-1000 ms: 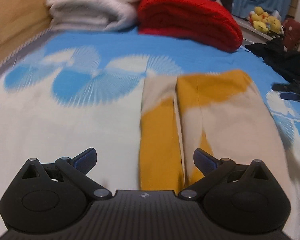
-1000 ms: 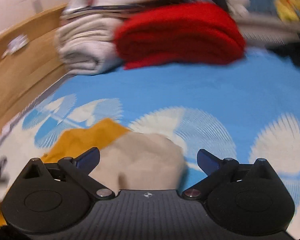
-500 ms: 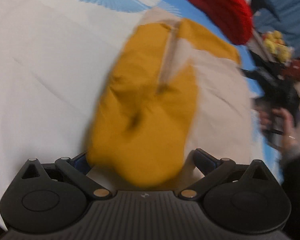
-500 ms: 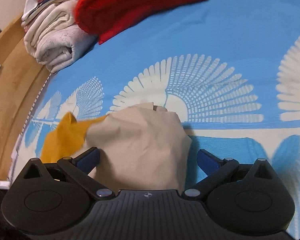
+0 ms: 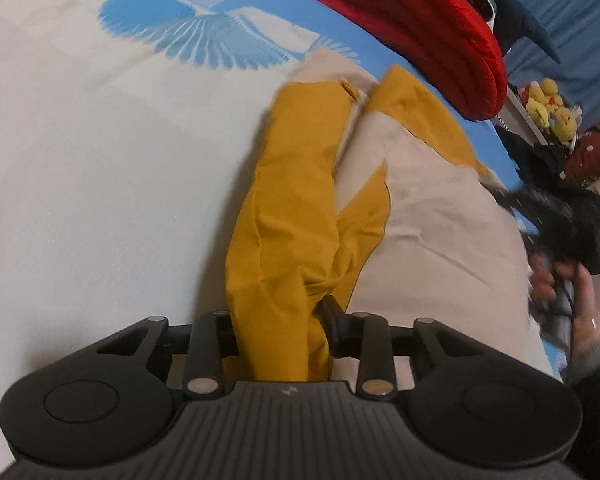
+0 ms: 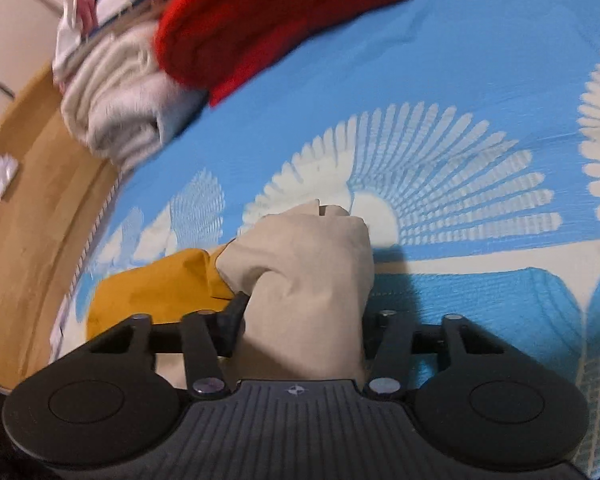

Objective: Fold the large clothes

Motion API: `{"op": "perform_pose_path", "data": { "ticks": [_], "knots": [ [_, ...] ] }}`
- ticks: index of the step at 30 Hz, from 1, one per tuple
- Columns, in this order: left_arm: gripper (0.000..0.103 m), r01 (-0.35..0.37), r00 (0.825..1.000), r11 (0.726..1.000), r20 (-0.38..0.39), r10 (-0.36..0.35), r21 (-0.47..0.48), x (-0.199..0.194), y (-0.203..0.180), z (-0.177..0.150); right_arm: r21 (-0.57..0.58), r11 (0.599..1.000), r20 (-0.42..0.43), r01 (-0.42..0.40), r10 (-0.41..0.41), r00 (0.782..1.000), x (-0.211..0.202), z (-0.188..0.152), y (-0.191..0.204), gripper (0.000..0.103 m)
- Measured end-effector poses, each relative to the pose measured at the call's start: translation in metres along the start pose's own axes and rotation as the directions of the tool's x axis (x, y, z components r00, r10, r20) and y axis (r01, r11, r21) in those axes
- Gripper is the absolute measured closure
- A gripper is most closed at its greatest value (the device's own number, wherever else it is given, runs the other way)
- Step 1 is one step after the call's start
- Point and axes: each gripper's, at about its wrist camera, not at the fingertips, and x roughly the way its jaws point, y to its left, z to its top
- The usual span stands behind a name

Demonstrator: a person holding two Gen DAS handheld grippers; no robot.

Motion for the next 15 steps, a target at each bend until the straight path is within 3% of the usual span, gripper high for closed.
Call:
{"op": "perform_pose_path", "data": {
  "ticks": [3, 5, 7, 9, 14, 15],
  "knots": [
    [0.073, -0.036, 0.999, 0.994, 0.033, 0.033, 0.107, 0.022, -0.016, 0.055, 0.072, 0.997, 0.102, 0.014, -0.021, 0.995, -0.021, -0.007, -0.017, 0.057],
    [0.073, -0.064, 0.998, 0.976, 0.023, 0.060, 0.208, 0.057, -0.046, 0.108, 0.158, 0.987, 0.170, 0.024, -0.051, 0.984, -0.039, -0.019, -0.036, 0.057],
    [0.073, -0.079, 0.997, 0.942, 0.020, 0.076, 0.326, 0.095, -0.086, 0.156, 0.249, 0.968, 0.237, 0.019, -0.080, 0.968, -0.061, -0.039, -0.056, 0.057],
    [0.073, -0.082, 0.996, 0.897, 0.007, 0.087, 0.434, 0.126, -0.125, 0.185, 0.332, 0.943, 0.301, -0.004, -0.102, 0.948, -0.087, -0.067, -0.072, 0.057],
    [0.073, -0.049, 0.998, 0.806, 0.009, 0.055, 0.590, 0.188, -0.215, 0.208, 0.444, 0.895, 0.419, -0.041, -0.166, 0.893, -0.121, -0.137, -0.081, 0.058],
    [0.072, -0.043, 0.999, 0.800, 0.009, 0.047, 0.599, 0.193, -0.224, 0.208, 0.477, 0.877, 0.444, -0.058, -0.183, 0.877, -0.124, -0.149, -0.080, 0.058]
  ]
}}
